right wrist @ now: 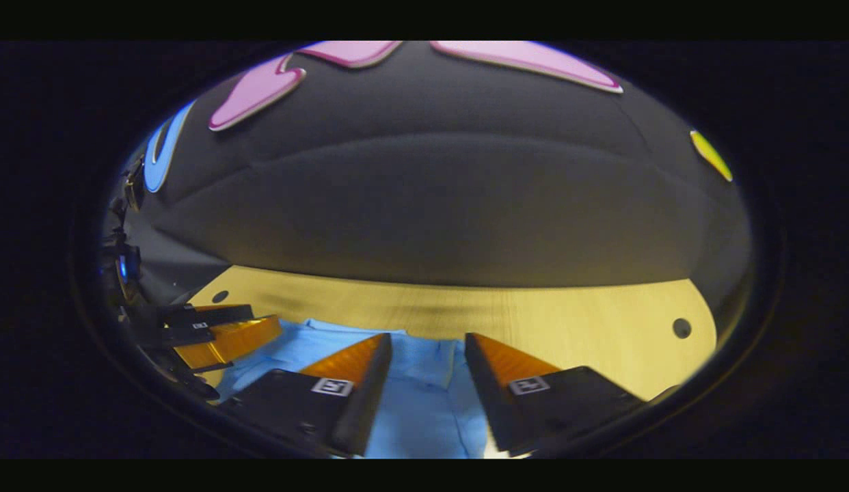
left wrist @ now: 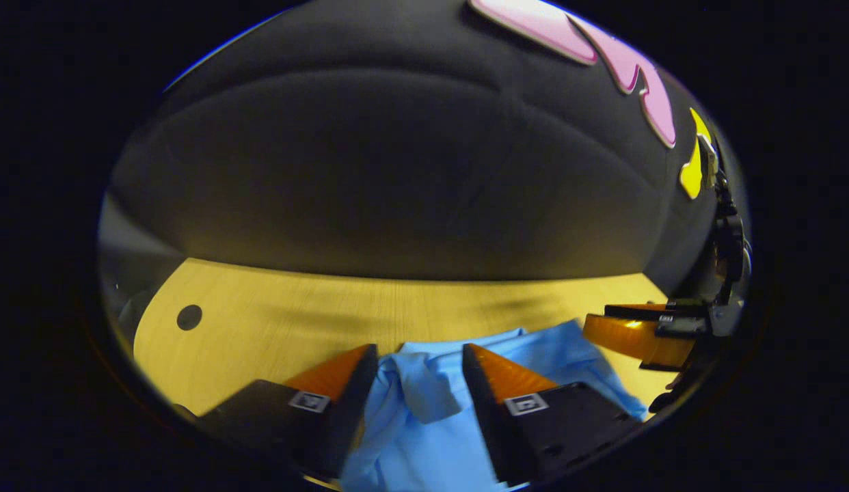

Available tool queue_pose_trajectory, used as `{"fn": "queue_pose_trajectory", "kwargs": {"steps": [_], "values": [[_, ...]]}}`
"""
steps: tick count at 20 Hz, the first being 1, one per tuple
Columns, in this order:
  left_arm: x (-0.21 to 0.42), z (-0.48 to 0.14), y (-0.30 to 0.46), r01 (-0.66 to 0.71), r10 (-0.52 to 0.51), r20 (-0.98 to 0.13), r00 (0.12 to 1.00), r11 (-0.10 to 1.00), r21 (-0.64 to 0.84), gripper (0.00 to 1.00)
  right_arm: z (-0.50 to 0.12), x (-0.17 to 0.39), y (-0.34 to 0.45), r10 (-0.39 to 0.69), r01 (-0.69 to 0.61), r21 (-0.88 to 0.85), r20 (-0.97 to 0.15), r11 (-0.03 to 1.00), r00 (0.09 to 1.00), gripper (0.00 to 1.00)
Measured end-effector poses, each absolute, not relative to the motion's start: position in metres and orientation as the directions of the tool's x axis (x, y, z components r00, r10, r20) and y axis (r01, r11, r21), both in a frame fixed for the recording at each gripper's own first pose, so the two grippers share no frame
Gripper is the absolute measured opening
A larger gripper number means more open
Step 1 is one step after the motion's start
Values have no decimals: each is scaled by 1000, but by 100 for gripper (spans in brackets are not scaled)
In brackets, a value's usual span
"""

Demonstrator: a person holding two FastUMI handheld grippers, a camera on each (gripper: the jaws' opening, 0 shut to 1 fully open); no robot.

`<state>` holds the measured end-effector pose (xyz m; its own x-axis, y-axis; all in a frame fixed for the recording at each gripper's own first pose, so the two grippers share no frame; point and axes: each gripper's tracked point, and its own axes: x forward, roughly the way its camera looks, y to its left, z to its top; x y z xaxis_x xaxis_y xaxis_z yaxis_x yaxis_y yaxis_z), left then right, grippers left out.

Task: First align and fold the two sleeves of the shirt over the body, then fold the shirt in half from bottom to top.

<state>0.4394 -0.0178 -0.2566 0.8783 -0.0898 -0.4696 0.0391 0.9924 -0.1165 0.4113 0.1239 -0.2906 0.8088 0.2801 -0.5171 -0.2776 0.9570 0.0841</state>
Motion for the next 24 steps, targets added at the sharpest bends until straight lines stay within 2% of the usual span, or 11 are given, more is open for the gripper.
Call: {"fn": "queue_pose_trajectory", "kwargs": {"steps": [1, 2, 4, 5, 6, 13, 17, 20, 24], "values": [[431, -234, -18, 38, -88, -433, 897, 992, -123, 95, -271, 404, 120, 274, -272, 77, -492, 959, 827, 71], [423, -218, -17, 38, -88, -396, 914, 991, -132, 98, -253, 396, 117, 272, -269, 75, -468, 960, 841, 87], [394, -172, -23, 44, -95, -337, 937, 987, -156, 97, -220, 371, 109, 250, -252, 56, -436, 966, 865, 98], [379, -149, -24, 52, -100, -309, 946, 986, -161, 97, -200, 358, 101, 232, -239, 36, -419, 970, 878, 92], [363, -128, -25, 63, -107, -280, 954, 985, -160, 97, -181, 344, 94, 214, -224, 22, -399, 974, 892, 98], [233, -8, -34, 131, -143, -128, 981, 987, -94, 97, -69, 219, 89, 185, -191, 9, -291, 982, 939, 98], [142, 26, -46, 164, -173, -98, 980, 982, -96, 97, -10, 126, 96, 198, -194, 41, -184, 980, 963, 98], [63, 52, -49, 148, -152, -56, 987, 986, -71, 97, 10, 39, 102, 222, -218, 47, -152, 975, 963, 98], [-13, 62, -61, 130, -131, -30, 991, 990, -47, 97, 12, -28, 109, 254, -250, 47, -166, 967, 953, 98]]}}
